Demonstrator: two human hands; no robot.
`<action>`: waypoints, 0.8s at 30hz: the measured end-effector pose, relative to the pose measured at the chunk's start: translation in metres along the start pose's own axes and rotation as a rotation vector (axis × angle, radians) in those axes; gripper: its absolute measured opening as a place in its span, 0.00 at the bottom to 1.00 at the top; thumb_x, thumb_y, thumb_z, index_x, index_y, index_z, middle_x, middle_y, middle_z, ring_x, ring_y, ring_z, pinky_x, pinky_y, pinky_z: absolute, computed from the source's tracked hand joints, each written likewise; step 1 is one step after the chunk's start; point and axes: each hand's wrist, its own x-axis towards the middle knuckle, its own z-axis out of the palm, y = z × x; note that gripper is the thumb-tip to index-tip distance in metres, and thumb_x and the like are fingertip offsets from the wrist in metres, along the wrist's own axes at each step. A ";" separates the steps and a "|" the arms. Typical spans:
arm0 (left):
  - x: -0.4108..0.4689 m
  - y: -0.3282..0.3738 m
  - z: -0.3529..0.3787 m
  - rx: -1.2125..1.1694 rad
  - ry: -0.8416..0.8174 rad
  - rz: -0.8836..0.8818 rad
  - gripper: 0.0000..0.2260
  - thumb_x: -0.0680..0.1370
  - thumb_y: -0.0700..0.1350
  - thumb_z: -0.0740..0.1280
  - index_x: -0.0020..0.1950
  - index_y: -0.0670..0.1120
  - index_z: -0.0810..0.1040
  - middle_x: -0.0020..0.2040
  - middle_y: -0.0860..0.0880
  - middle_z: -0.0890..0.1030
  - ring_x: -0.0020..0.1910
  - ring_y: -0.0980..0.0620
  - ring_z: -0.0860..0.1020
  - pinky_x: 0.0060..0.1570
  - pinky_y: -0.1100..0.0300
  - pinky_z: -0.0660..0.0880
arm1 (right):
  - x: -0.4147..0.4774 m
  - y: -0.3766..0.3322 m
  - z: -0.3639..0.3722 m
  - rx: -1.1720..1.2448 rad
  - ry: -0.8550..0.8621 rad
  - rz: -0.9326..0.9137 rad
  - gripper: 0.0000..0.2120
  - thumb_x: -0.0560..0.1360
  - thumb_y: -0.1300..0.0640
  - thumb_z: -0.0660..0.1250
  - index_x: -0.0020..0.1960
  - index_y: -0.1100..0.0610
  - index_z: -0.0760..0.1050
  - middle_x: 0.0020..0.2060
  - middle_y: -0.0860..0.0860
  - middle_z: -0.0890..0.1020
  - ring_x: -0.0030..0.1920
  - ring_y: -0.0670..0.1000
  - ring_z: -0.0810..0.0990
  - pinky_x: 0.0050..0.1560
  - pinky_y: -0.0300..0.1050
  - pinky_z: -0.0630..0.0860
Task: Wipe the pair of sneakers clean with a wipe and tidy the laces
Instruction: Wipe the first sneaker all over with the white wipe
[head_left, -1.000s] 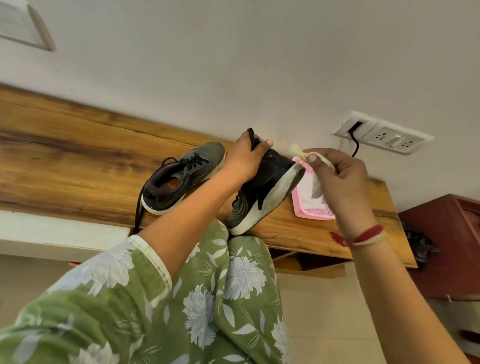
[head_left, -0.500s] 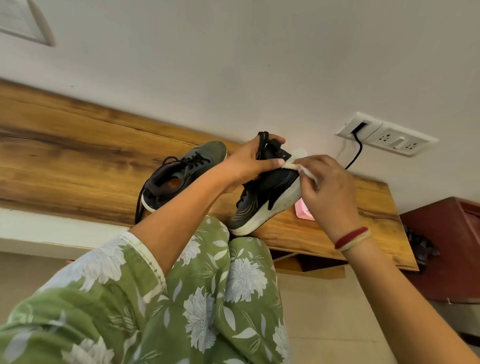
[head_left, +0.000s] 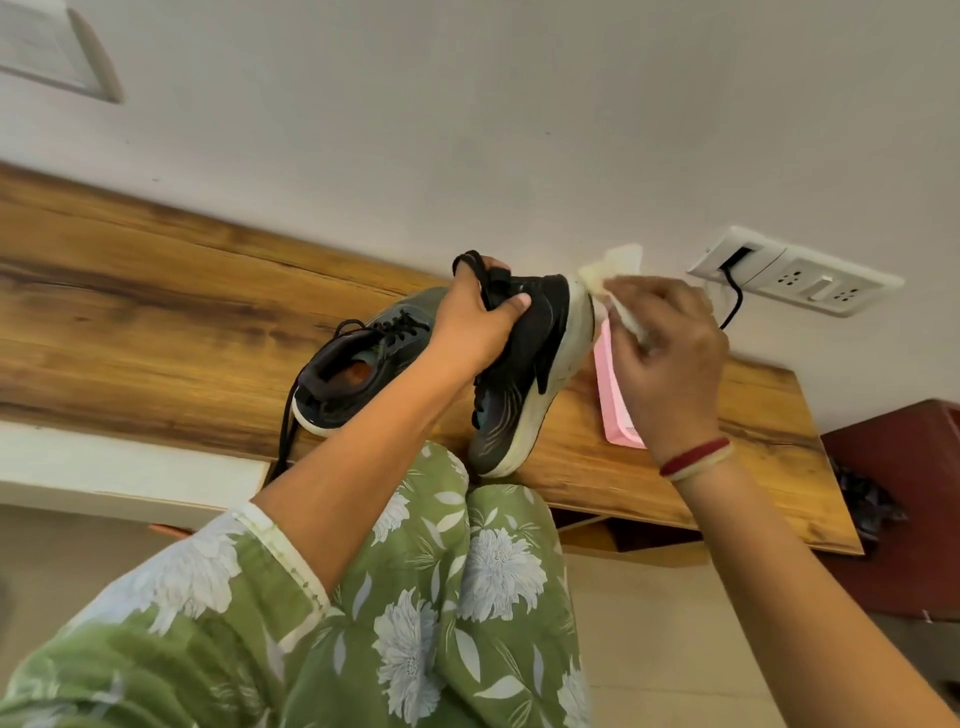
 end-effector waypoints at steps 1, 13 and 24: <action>-0.002 -0.001 0.000 0.005 0.033 -0.005 0.11 0.76 0.43 0.68 0.53 0.52 0.68 0.53 0.46 0.77 0.53 0.44 0.78 0.49 0.51 0.77 | 0.004 -0.005 0.006 0.025 0.023 0.008 0.11 0.72 0.65 0.66 0.54 0.60 0.80 0.48 0.55 0.81 0.49 0.54 0.76 0.49 0.43 0.71; -0.031 -0.013 -0.013 -0.092 0.244 0.052 0.11 0.72 0.48 0.69 0.47 0.58 0.68 0.50 0.47 0.80 0.51 0.46 0.80 0.53 0.42 0.77 | -0.047 -0.035 0.071 0.054 -0.031 -0.034 0.19 0.74 0.67 0.57 0.63 0.63 0.74 0.51 0.61 0.77 0.52 0.61 0.77 0.52 0.55 0.76; -0.040 -0.013 -0.010 -0.191 0.248 0.089 0.11 0.77 0.40 0.67 0.47 0.55 0.70 0.50 0.48 0.78 0.50 0.49 0.80 0.38 0.58 0.79 | -0.068 -0.028 0.077 0.141 0.010 0.070 0.20 0.74 0.66 0.55 0.63 0.62 0.75 0.51 0.59 0.78 0.50 0.55 0.73 0.48 0.56 0.75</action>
